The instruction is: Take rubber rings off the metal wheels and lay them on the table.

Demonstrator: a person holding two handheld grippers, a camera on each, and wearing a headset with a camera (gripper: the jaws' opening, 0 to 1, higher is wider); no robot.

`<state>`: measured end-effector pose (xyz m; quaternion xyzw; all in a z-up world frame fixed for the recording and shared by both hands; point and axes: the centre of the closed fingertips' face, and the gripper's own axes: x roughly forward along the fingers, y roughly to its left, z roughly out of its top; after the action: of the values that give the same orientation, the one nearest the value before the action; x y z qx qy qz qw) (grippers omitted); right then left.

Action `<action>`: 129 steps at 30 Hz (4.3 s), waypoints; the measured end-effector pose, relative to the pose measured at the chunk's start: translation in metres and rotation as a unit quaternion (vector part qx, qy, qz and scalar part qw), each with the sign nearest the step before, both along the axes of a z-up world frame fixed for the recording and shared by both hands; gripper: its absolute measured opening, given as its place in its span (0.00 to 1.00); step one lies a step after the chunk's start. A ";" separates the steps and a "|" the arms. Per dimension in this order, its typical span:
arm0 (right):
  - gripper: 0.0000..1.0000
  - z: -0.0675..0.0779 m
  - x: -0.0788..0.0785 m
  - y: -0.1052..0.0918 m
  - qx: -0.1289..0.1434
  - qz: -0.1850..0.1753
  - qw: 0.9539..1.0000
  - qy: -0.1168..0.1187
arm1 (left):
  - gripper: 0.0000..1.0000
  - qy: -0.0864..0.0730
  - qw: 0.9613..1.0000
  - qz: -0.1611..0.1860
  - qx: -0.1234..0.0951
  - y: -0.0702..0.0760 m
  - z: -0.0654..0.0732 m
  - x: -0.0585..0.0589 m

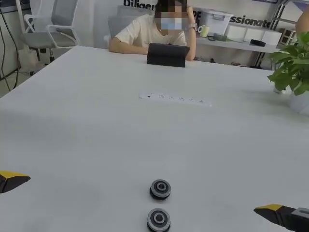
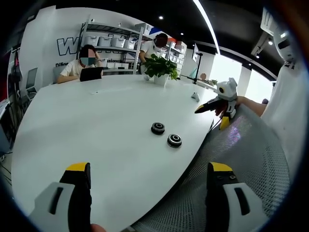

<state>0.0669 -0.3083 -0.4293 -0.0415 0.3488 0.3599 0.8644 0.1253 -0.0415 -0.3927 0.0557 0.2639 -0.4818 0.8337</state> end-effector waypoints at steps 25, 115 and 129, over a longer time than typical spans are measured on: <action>0.95 0.012 -0.002 0.009 -0.013 0.011 1.000 -0.009 | 0.99 -0.008 1.000 -0.029 -0.002 -0.007 0.007 0.002; 0.29 0.018 0.083 0.100 0.004 0.163 0.984 -0.070 | 0.23 -0.136 0.963 -0.230 -0.046 -0.178 0.027 0.041; 0.23 -0.013 0.069 0.085 0.030 0.141 0.989 -0.017 | 0.22 -0.089 0.956 -0.280 0.011 -0.170 -0.034 0.013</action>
<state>0.1363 -0.2235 -0.4427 -0.0698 0.3136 0.4875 0.8119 0.1381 -0.2117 -0.4262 0.1794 0.1681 -0.6860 0.6848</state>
